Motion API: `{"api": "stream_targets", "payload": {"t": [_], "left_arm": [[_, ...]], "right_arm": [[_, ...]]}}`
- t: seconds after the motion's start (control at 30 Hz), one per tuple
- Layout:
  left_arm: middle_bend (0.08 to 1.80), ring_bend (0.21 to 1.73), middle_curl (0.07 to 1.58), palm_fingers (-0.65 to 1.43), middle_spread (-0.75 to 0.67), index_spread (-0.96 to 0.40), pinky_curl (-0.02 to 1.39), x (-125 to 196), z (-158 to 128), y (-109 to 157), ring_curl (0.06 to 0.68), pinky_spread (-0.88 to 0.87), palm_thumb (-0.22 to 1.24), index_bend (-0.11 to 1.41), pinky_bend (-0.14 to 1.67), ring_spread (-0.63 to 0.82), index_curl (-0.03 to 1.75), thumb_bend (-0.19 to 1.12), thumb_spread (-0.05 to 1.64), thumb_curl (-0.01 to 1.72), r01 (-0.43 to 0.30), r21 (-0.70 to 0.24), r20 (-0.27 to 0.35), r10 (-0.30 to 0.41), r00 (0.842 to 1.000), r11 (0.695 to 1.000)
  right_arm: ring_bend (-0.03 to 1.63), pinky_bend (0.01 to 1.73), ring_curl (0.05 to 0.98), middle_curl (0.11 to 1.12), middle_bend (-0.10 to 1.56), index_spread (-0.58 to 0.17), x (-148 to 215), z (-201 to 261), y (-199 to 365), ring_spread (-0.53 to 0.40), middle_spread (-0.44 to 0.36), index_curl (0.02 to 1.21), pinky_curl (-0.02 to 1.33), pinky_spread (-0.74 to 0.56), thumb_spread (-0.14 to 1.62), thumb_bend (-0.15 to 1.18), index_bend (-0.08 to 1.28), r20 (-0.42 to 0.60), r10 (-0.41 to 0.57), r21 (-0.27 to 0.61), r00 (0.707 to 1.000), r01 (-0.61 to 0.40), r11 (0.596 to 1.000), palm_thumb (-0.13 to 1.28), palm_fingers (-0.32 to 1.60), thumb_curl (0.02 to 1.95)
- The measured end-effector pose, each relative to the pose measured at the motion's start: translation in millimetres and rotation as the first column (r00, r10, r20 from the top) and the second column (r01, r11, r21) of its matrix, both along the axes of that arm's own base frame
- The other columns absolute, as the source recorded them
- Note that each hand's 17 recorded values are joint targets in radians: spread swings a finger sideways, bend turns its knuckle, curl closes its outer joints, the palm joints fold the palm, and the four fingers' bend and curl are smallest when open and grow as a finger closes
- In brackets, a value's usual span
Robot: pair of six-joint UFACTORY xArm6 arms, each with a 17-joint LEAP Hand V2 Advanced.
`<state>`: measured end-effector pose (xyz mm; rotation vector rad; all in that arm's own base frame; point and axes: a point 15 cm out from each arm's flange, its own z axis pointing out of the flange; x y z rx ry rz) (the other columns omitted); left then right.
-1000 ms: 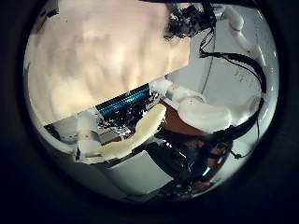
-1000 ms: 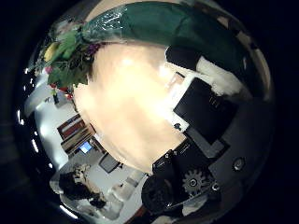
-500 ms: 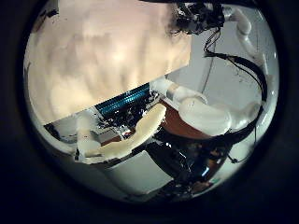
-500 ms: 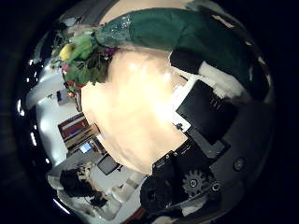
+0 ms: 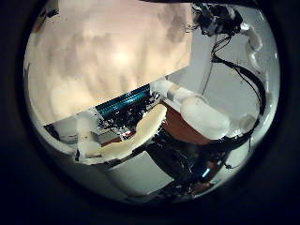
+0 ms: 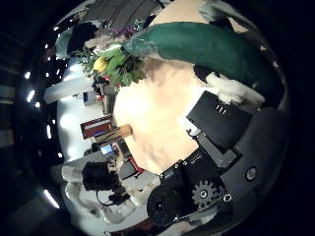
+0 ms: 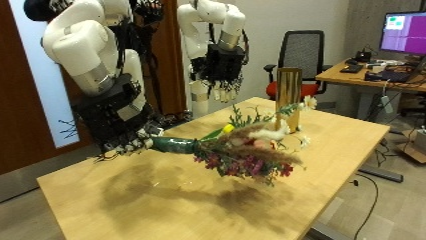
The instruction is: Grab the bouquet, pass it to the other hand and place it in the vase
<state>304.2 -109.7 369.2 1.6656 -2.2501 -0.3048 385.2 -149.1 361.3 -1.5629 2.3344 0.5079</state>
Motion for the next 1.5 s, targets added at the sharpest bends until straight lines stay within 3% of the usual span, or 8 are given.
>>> {"api": "stream_targets", "payload": {"t": [0.27, 0.43, 0.67, 0.93, 1.07, 1.23, 1.4, 1.5], "left_arm": [[0.2, 0.56, 0.41, 0.36, 0.06, -0.08, 0.29, 0.6, -4.2, 1.5, 0.157, 0.18, 0.25, 0.18, 0.28, 0.16, 0.37, -0.03, 1.0, 0.29, -0.016, 0.002, -0.005, 0.016, 1.0, 1.0], [0.2, 0.57, 0.41, 0.37, 0.05, -0.07, 0.3, 6.5, -7.9, 10.5, 0.155, 0.17, 0.24, 0.17, 0.29, 0.15, 0.37, -0.03, 1.0, 0.28, -0.046, -0.008, -0.003, 0.046, 0.999, 0.999], [0.22, 0.59, 0.42, 0.39, 0.03, -0.07, 0.3, 20.3, 0.4, 24.7, 0.155, 0.12, 0.24, 0.17, 0.3, 0.11, 0.37, -0.03, 1.01, 0.28, -0.125, -0.102, 0.0, 0.125, 0.992, 0.987], [0.27, 0.61, 0.43, 0.42, -0.01, -0.06, 0.3, 35.8, 21.5, 36.5, 0.156, 0.08, 0.21, 0.17, 0.32, 0.07, 0.36, -0.03, 1.02, 0.28, -0.203, -0.283, 0.012, 0.215, 0.977, 0.937], [0.28, 0.63, 0.43, 0.43, -0.02, -0.05, 0.31, 42.7, 35.7, 37.8, 0.155, 0.06, 0.17, 0.17, 0.34, 0.06, 0.36, -0.03, 1.01, 0.27, -0.227, -0.402, 0.007, 0.251, 0.968, 0.887], [0.29, 0.65, 0.44, 0.42, -0.02, -0.04, 0.31, 53.5, 54.6, 54.1, 0.158, 0.05, 0.11, 0.16, 0.36, 0.06, 0.35, -0.03, 0.97, 0.27, -0.25, -0.546, 0.027, 0.316, 0.948, 0.799], [0.29, 0.65, 0.44, 0.36, 0.0, -0.03, 0.3, 65.1, 73.9, 69.8, 0.15, 0.1, 0.06, 0.18, 0.33, 0.1, 0.36, -0.03, 0.89, 0.28, -0.258, -0.707, 0.029, 0.392, 0.919, 0.659], [0.26, 0.65, 0.43, 0.32, 0.03, -0.02, 0.3, 69.2, 80.0, 65.7, 0.15, 0.14, 0.05, 0.18, 0.33, 0.14, 0.36, -0.03, 0.86, 0.29, -0.255, -0.787, -0.019, 0.391, 0.92, 0.562]], "right_arm": [[1.44, 1.37, 0.653, 0.81, 1.34, -0.288, -15.1, 17.5, -5.2, -0.201, -0.15, 1.03, 0.66, -0.21, 0.39, -0.02, 1.0, 0.055, 0.009, 0.047, 0.998, -0.012, 0.999, 1.2, 1.11, 0.85], [1.44, 1.34, 0.659, 0.81, 1.34, -0.281, -25.9, 33.9, 1.9, -0.201, -0.144, 1.02, 0.69, -0.21, 0.32, -0.02, 1.01, 0.109, 0.028, 0.13, 0.994, -0.042, 0.991, 1.19, 1.11, 0.87], [1.44, 1.29, 0.665, 0.82, 1.35, -0.267, -41.6, 66.0, 12.0, -0.196, -0.14, 1.01, 0.74, -0.22, 0.26, -0.02, 1.02, 0.228, 0.046, 0.271, 0.973, -0.109, 0.956, 1.18, 1.1, 0.9], [1.43, 1.25, 0.669, 0.82, 1.34, -0.254, -59.7, 96.6, 22.5, -0.19, -0.139, 1.0, 0.79, -0.23, 0.21, -0.02, 1.03, 0.382, 0.08, 0.398, 0.921, -0.242, 0.885, 1.18, 1.11, 0.91], [1.43, 1.23, 0.671, 0.82, 1.34, -0.248, -67.5, 101.9, 22.0, -0.19, -0.139, 0.99, 0.82, -0.24, 0.19, -0.02, 1.04, 0.459, 0.095, 0.437, 0.883, -0.317, 0.842, 1.18, 1.11, 0.91], [1.43, 1.19, 0.673, 0.82, 1.34, -0.244, -72.6, 101.2, 26.0, -0.19, -0.139, 0.99, 0.86, -0.25, 0.15, -0.02, 1.05, 0.537, 0.113, 0.464, 0.836, -0.405, 0.788, 1.18, 1.11, 0.91], [1.43, 1.17, 0.674, 0.82, 1.34, -0.24, -75.6, 87.9, 36.2, -0.189, -0.139, 0.98, 0.88, -0.26, 0.13, -0.02, 1.06, 0.6, 0.145, 0.462, 0.787, -0.488, 0.741, 1.18, 1.12, 0.91], [1.44, 1.17, 0.675, 0.82, 1.34, -0.239, -76.9, 76.3, 52.5, -0.19, -0.139, 0.98, 0.89, -0.26, 0.12, -0.02, 1.06, 0.633, 0.154, 0.479, 0.759, -0.54, 0.691, 1.17, 1.12, 0.91]]}}
